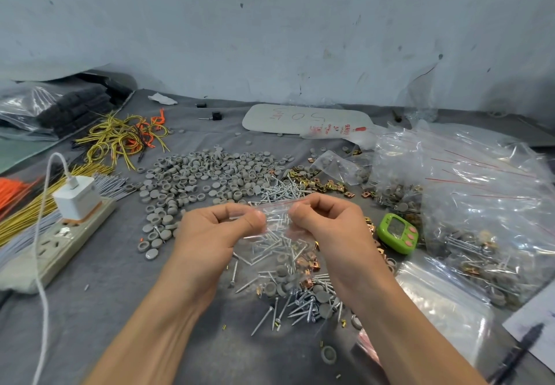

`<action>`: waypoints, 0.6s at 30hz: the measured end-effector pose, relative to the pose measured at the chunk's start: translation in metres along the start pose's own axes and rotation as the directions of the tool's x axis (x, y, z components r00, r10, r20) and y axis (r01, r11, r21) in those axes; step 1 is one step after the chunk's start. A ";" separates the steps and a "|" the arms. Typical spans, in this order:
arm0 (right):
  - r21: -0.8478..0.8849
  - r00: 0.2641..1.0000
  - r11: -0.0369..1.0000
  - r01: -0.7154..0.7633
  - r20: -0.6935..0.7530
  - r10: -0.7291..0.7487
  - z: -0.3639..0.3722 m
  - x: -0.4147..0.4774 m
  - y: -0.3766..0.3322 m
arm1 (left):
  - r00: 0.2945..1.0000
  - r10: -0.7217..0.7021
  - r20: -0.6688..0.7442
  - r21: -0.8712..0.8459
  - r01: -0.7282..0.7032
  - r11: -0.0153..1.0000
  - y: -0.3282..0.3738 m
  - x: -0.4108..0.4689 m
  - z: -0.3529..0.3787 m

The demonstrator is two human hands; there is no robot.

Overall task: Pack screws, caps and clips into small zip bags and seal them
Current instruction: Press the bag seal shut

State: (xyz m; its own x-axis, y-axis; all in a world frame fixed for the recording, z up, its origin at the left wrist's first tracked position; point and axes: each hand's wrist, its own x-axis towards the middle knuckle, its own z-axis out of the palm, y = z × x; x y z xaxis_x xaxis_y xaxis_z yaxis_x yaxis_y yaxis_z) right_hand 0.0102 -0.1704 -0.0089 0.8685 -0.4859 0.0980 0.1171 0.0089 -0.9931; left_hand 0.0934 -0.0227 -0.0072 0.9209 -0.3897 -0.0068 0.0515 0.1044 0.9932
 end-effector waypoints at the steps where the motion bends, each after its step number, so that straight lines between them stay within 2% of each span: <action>1: -0.001 1.000 1.000 0.003 0.014 -0.003 0.001 -0.001 0.000 | 1.000 -0.002 0.004 -0.001 0.002 1.000 0.000 0.000 0.001; 8: 0.010 1.000 1.000 0.006 -0.025 -0.005 0.006 -0.001 -0.001 | 0.998 0.030 0.048 0.013 -0.030 0.999 0.001 -0.003 0.004; 18: 0.007 0.999 1.000 0.030 0.012 -0.030 0.009 -0.001 0.001 | 0.993 0.082 0.082 0.078 -0.088 0.993 -0.002 -0.002 0.006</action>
State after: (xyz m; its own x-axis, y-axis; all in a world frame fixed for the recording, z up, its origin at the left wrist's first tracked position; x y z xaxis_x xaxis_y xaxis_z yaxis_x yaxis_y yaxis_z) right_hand 0.0138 -0.1619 -0.0090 0.8702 -0.4757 0.1282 0.1459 0.0003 -0.9893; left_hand 0.0888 -0.0272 -0.0088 0.8871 -0.4538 0.0843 -0.0605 0.0667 0.9959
